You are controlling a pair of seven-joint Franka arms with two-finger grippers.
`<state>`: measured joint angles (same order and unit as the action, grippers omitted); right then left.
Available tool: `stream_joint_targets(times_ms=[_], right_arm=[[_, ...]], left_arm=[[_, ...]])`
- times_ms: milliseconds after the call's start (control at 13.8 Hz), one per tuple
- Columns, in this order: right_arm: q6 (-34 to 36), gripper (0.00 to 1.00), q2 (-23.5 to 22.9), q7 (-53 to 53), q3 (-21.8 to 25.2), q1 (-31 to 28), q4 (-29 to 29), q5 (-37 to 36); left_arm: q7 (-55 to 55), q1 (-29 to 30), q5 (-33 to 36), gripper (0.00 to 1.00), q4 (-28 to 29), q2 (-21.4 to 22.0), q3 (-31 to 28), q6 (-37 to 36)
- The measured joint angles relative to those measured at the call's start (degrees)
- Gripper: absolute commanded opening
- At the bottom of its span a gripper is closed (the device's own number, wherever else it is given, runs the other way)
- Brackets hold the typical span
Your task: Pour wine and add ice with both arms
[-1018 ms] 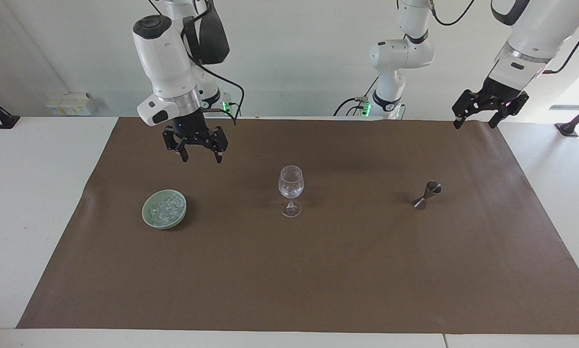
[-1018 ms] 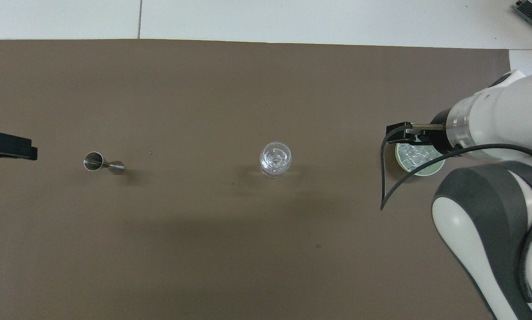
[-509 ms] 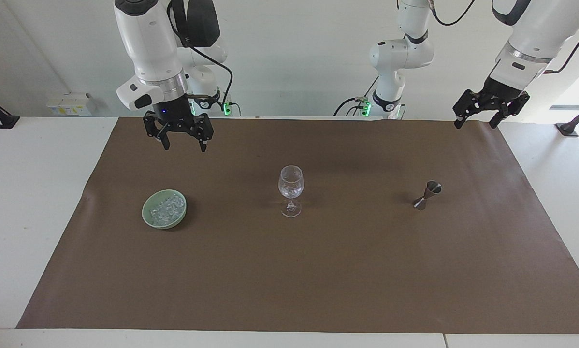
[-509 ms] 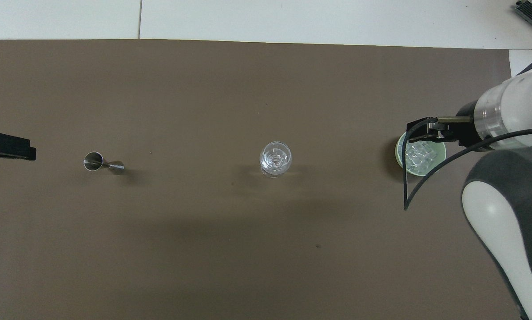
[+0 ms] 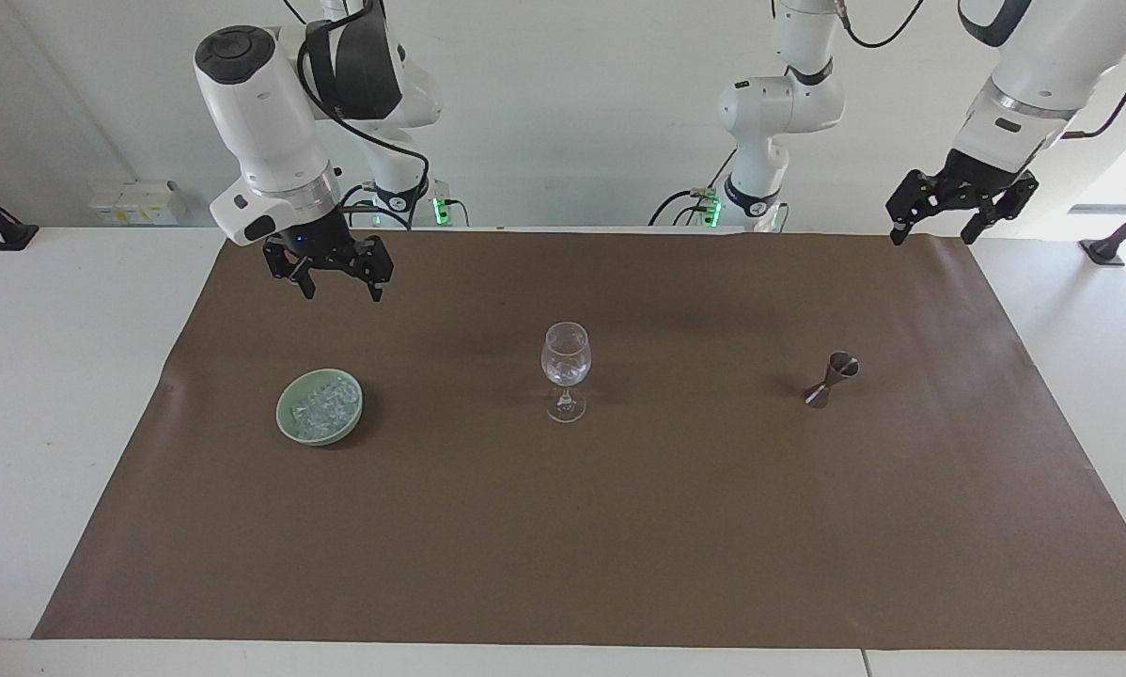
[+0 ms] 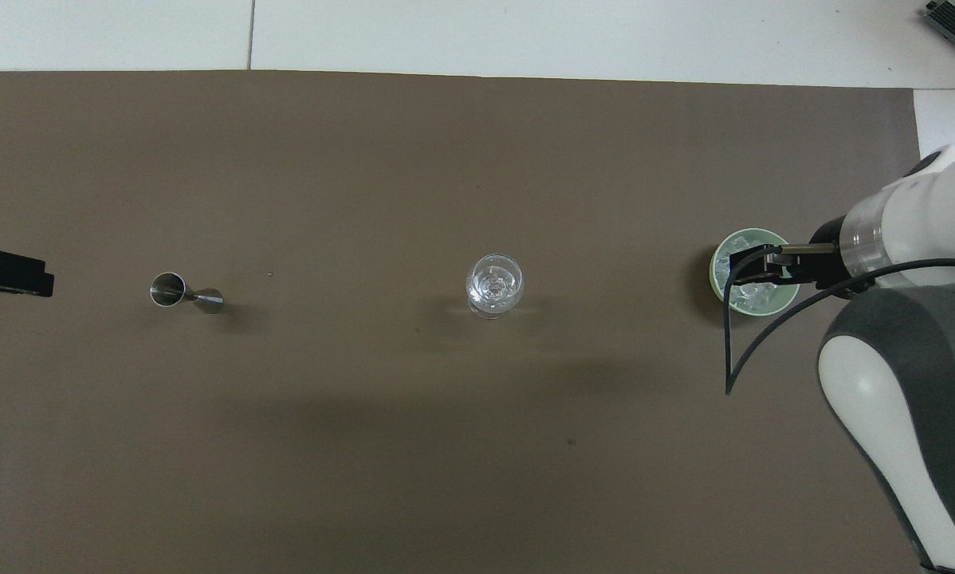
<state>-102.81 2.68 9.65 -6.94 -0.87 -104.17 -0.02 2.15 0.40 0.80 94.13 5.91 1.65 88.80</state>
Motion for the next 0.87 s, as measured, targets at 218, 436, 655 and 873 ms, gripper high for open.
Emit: stream_joint_targets(times_ms=[218,436,655,873], right_arm=[[-0.74,1.0,0.31,0.0,0.04,-1.23,-0.09,0.01],[-0.91,1.0,0.31,0.0,-0.01,-1.51,-0.09,0.03],[-1.26,1.0,0.31,0.02,-0.02,-1.51,-0.09,0.05],[-1.53,1.0,0.31,0.02,-0.02,-1.52,-0.09,0.05]], left_arm=[[1.53,0.72,-0.33,1.0,0.14,0.02,-0.13,0.0],[1.57,0.77,-1.95,1.0,0.14,0.05,-0.08,0.0],[1.63,0.76,-2.22,1.0,0.14,0.06,0.34,0.0],[1.69,0.75,-2.24,1.0,0.14,0.06,1.56,-0.02]])
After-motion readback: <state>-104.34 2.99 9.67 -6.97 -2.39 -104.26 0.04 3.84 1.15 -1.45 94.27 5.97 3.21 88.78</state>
